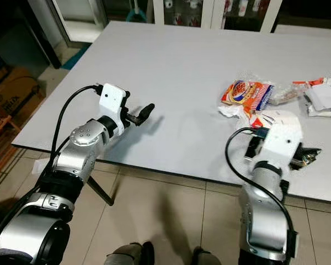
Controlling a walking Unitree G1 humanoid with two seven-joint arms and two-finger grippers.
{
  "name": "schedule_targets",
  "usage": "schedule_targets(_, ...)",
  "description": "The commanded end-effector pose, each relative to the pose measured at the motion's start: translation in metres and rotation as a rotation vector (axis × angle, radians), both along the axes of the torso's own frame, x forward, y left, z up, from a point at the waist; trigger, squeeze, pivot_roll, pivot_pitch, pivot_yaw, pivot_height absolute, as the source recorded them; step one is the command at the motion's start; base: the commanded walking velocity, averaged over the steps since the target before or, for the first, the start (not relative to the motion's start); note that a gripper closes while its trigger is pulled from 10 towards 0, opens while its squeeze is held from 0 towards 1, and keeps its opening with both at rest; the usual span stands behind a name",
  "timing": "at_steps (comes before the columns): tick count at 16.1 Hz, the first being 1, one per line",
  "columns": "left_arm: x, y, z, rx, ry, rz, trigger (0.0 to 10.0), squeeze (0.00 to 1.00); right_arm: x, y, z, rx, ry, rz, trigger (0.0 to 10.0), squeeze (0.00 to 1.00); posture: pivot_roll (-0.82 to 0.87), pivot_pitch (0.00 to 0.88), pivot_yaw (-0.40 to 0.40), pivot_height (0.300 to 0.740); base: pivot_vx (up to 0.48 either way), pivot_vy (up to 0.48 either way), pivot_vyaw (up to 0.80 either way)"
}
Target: Picking trash to rubbish bin
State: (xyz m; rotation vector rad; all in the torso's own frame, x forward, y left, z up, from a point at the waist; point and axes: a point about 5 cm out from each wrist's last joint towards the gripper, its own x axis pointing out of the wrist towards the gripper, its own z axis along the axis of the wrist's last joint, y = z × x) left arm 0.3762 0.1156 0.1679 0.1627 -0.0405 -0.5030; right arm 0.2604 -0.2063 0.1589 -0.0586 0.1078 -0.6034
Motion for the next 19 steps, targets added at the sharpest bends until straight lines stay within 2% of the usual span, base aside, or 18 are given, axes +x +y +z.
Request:
schedule_targets(1,0.0,0.0,-0.002,0.011,0.01,-0.006,10.0,0.0,-0.008,-0.006,-0.005,0.016,0.018,-0.046,10.0,0.0,0.14,0.159,0.059,0.74,0.0,0.0,0.0)
schedule_targets(6,-0.001,-0.01,-0.004,-0.028,0.035,-0.032,10.0,0.0,-0.017,-0.02,-0.016,0.009,0.048,-0.123,10.0,0.0,0.14,0.159,0.059,0.74,0.0,0.0,0.0)
schedule_targets(13,-0.004,-0.016,-0.008,-0.04,0.039,-0.041,10.0,0.0,-0.016,-0.021,-0.012,-0.019,0.036,-0.112,10.0,0.0,0.12,0.143,0.056,0.74,0.0,0.0,-0.75)
schedule_targets(19,-0.004,-0.017,-0.01,-0.036,0.045,-0.035,10.0,0.0,-0.015,-0.024,-0.02,0.031,0.032,-0.102,10.0,0.0,0.12,0.14,0.051,0.74,0.0,0.0,-0.6)
